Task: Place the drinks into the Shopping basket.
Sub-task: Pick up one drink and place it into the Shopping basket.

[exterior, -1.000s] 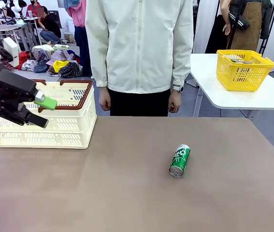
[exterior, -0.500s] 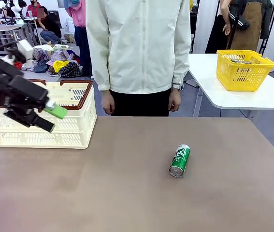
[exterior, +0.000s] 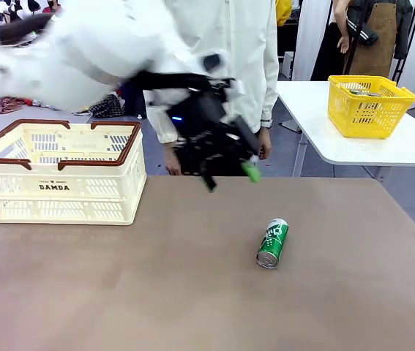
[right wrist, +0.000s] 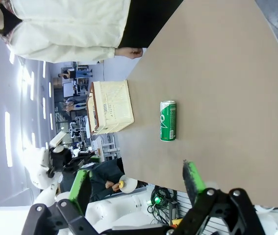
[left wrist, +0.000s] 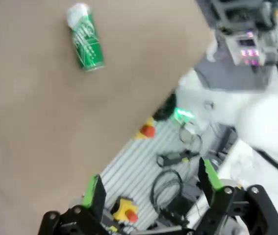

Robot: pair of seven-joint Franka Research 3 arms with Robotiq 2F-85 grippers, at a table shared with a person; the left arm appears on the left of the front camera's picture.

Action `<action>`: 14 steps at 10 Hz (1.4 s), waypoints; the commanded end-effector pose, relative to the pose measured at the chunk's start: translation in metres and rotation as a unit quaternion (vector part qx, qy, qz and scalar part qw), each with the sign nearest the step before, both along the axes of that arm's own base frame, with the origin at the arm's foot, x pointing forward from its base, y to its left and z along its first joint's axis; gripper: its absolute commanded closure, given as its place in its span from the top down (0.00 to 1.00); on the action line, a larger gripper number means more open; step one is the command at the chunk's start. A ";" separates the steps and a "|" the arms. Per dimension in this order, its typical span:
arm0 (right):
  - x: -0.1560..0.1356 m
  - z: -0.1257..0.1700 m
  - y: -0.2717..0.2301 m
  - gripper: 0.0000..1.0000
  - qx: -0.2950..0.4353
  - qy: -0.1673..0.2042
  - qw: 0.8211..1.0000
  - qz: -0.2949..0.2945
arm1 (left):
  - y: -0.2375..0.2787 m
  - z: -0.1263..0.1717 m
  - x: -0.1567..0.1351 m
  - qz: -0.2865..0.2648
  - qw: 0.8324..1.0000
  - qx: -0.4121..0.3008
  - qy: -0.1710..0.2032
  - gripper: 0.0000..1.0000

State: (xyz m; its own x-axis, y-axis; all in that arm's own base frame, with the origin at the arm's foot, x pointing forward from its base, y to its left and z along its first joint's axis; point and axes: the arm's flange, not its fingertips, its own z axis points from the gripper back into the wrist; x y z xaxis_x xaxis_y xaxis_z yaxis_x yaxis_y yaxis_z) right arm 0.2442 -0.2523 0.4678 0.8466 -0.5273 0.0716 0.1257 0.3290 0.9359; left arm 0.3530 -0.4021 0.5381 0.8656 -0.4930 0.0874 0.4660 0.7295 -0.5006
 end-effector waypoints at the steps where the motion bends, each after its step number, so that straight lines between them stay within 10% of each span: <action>1: -0.001 0.000 -0.002 1.00 0.000 -0.009 1.000 0.002 | -0.061 -0.017 0.028 0.050 0.988 0.146 -0.016 1.00; 10: -0.001 0.000 -0.002 1.00 0.000 -0.009 1.000 0.002 | -0.093 -0.072 0.019 0.038 0.980 0.189 -0.038 1.00; 14: -0.001 0.000 -0.002 1.00 0.000 -0.009 1.000 0.002 | -0.146 -0.099 0.031 0.171 0.957 0.233 -0.040 1.00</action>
State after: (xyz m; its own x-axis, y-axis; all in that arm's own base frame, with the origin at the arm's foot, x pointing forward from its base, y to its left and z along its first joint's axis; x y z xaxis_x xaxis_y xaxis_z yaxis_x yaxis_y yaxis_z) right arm 0.2442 -0.2523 0.4678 0.8467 -0.5273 0.0714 0.1260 0.3289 0.9359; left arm 0.3799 -0.5255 0.4407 0.9614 -0.2745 0.0160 0.2745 0.9545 -0.1163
